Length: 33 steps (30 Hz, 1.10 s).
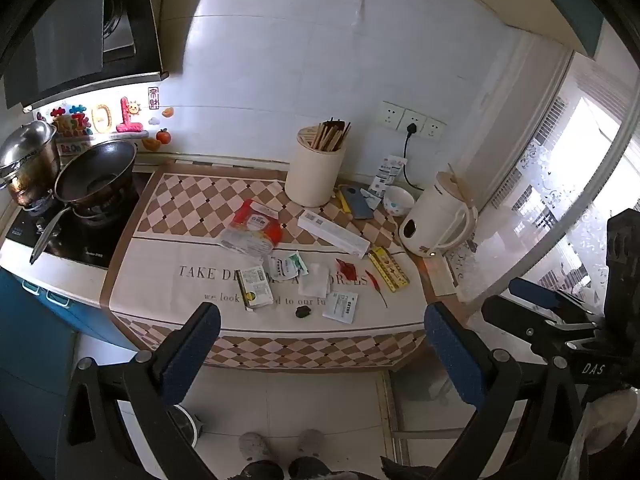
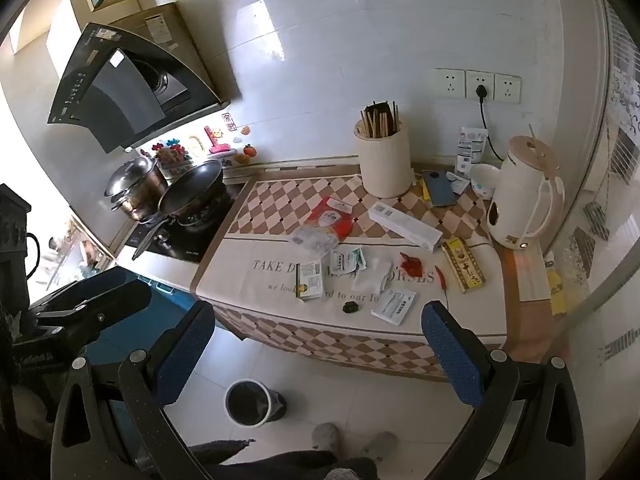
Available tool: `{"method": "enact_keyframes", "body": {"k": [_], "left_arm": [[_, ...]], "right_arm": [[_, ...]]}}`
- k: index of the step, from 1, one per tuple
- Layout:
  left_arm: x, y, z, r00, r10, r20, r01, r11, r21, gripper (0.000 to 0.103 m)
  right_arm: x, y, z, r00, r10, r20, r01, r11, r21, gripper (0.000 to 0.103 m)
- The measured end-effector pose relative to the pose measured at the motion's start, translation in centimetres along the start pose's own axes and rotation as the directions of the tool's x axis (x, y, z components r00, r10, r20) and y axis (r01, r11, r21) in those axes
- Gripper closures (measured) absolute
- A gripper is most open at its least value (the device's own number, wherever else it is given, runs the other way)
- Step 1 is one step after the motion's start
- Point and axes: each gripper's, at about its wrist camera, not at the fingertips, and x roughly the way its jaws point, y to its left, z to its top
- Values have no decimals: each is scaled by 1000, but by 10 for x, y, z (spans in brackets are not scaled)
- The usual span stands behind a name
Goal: Collect trash
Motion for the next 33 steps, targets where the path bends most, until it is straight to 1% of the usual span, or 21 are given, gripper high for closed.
{"method": "enact_keyframes", "body": {"k": [6,8,13,21,33], "left_arm": [[2,-12,-1,1000,-10,-1,10,1000,-3,0],[-2,0,-2,999,-40,4,40,999,-11,0],[-4,0,-4,999,-48,5,48,999,-12,0],[-3,3,-3,998,-68,-3,68,998,-18,0],[-3,-1,-1,997,-80,-7,80,997,-8,0]], "right_arm": [[-3,-4,1,1000,6,5,-6,1000,-1,0],[-4,-5,1,1000,7,8,-7,1000,0,0],[-7,5,-3,1000,8,12,-8,1000,-1,0],[-5,2,4,999,33,-10,-33,999,2,0],[-1,1,2,998,57,-15,-57,998,-5,0]]}}
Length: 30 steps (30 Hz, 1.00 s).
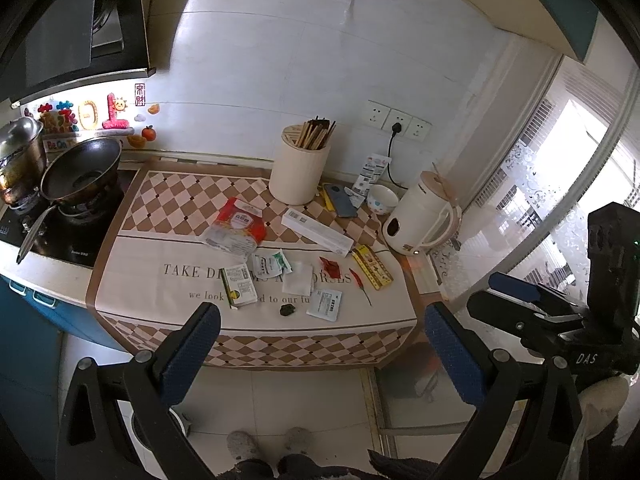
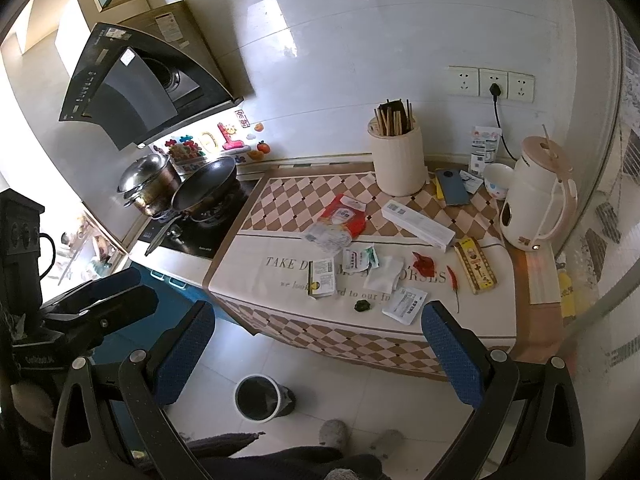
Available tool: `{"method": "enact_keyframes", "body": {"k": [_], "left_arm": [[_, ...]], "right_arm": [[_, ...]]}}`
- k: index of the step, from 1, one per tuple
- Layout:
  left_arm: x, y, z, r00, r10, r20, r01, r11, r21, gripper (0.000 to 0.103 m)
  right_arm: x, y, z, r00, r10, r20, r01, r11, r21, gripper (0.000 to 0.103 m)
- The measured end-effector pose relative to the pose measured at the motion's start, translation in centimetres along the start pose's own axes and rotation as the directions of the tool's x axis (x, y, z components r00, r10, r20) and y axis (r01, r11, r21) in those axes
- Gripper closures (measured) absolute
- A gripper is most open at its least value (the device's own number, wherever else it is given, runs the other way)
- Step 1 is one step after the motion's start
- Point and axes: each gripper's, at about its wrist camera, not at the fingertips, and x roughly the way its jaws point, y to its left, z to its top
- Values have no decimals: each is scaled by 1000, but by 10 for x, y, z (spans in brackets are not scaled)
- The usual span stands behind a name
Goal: Collect trash
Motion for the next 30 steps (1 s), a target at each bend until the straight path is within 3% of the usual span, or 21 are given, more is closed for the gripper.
{"method": "enact_keyframes", "body": {"k": [30], "left_arm": [[0,1,3,1000,1,-3,-1,1000,4,0]], "right_arm": [[3,-2,-6,1000,23,-17,-23,1000,-4,0]]}}
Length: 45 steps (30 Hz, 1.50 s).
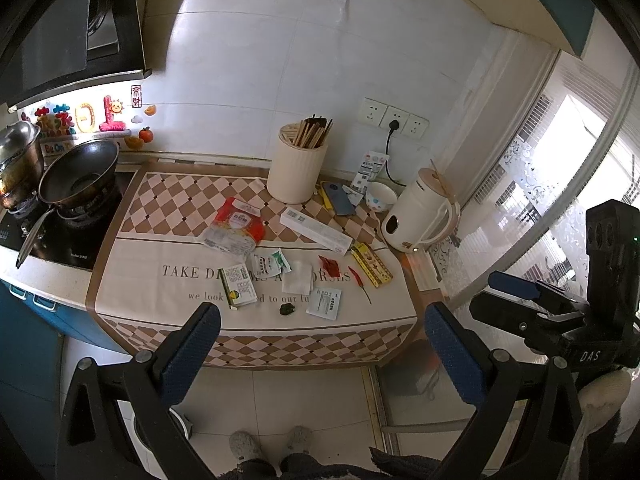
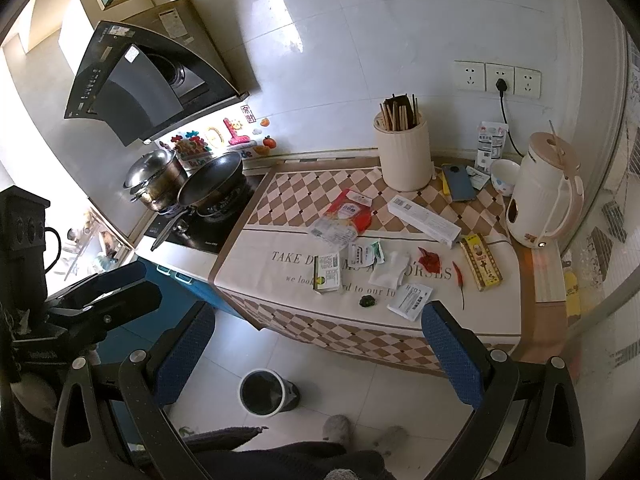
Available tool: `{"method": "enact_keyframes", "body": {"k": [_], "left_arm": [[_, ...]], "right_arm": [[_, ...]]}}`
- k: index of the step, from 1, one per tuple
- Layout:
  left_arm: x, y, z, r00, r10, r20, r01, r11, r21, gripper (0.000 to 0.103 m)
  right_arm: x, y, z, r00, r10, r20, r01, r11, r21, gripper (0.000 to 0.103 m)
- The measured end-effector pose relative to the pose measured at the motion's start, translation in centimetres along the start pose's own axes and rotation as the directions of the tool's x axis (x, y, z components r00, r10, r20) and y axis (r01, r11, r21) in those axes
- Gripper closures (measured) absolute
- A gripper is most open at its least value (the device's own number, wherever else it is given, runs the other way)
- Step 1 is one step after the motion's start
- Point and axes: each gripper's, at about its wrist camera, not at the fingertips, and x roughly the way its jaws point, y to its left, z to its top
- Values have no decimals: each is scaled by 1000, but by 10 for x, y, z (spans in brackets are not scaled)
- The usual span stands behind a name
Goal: Collect trash
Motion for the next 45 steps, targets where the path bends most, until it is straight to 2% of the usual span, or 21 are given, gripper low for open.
{"method": "enact_keyframes", "body": {"k": [34,36,37,39,41,42,45], "left_arm": [[0,0,3,1000,-22,-9,22,1000,14,0],[3,6,4,999,34,4,-34,999,23,0],[8,9,6,994,110,22,-111,993,36,0],[19,17,10,966,252,54,-255,965,58,0],[37,30,16,923,376,82,-381,922,69,0],[46,37,19,909,409,79,-414,908,71,0],[80,66,27,891,453,38,-455,889,54,0]], "right_arm": [[0,2,1,1000,3,0,-3,1000,6,0],[1,7,1,1000,-3,3,3,1000,12,0],[2,6,1,1000,-4,5,4,1000,16,0],[3,12,3,1000,-21,21,20,999,41,0],[9,12,5,996,-74,44,71,995,75,0],[14,11,6,994,-93,49,88,992,92,0],[39,-1,7,988,-153,28,145,973,182,0]]}}
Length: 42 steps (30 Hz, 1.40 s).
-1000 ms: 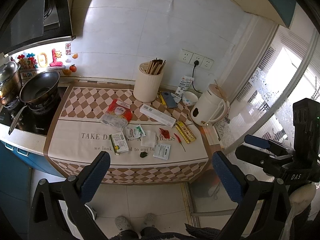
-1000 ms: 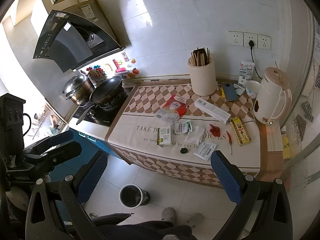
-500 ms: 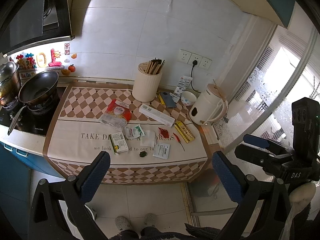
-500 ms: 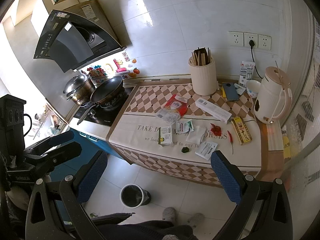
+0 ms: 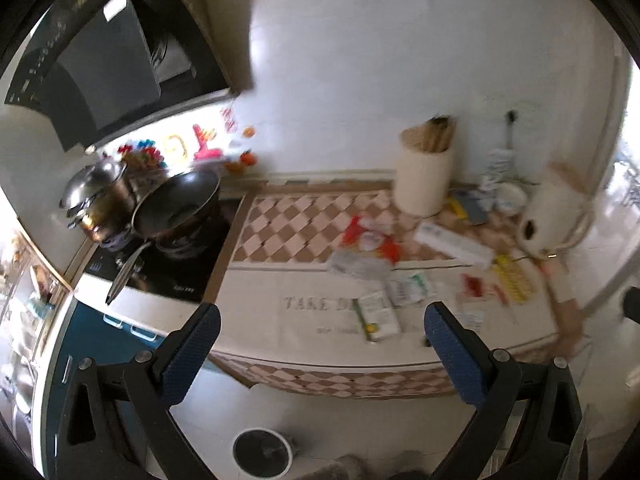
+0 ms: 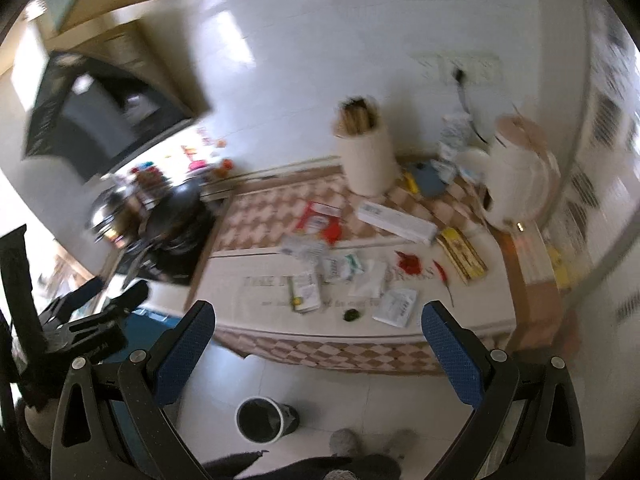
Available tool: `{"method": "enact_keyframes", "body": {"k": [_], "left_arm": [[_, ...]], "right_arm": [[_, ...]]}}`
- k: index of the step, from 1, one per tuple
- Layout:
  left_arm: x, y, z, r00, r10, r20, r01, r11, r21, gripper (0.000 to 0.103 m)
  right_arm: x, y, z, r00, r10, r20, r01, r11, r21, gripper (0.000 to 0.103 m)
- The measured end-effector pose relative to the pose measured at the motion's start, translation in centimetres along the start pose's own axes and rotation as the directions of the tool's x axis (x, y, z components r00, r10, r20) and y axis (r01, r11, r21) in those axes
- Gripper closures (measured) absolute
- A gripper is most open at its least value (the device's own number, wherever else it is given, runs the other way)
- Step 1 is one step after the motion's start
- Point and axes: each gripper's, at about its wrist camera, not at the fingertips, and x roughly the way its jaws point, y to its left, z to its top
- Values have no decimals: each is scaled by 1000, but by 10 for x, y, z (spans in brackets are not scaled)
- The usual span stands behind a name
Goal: Collect trash
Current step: 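Grasp the green-and-white medicine box with the left gripper while the right grasps the white toothpaste box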
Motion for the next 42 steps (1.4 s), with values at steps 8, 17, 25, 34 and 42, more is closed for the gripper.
{"method": "enact_keyframes", "body": {"k": [8,17,25,34,42], "left_arm": [[126,-8,-10,962,-49,-268,23,995,-98,0],[284,-64,-42,816,-59,-575,-64,980,-191,1],[349,-84,-63,711,-110,-695,-109,958,-264,39],[334,-42,-63,747,-2,-665,-299,892,-338,39],[334,-46,-62,741,11,-671,-334,874,-354,35]], "right_arm": [[94,-52,10,991,-106,-82,120,975,185,0],[256,-118,62,922,-274,-273,268,962,-59,0],[399,-156,108,825,-324,-463,204,935,-290,0],[510,-145,133,768,-402,-499,95,842,-531,0],[560,-141,135,723,-315,-615,54,913,-404,41]]}}
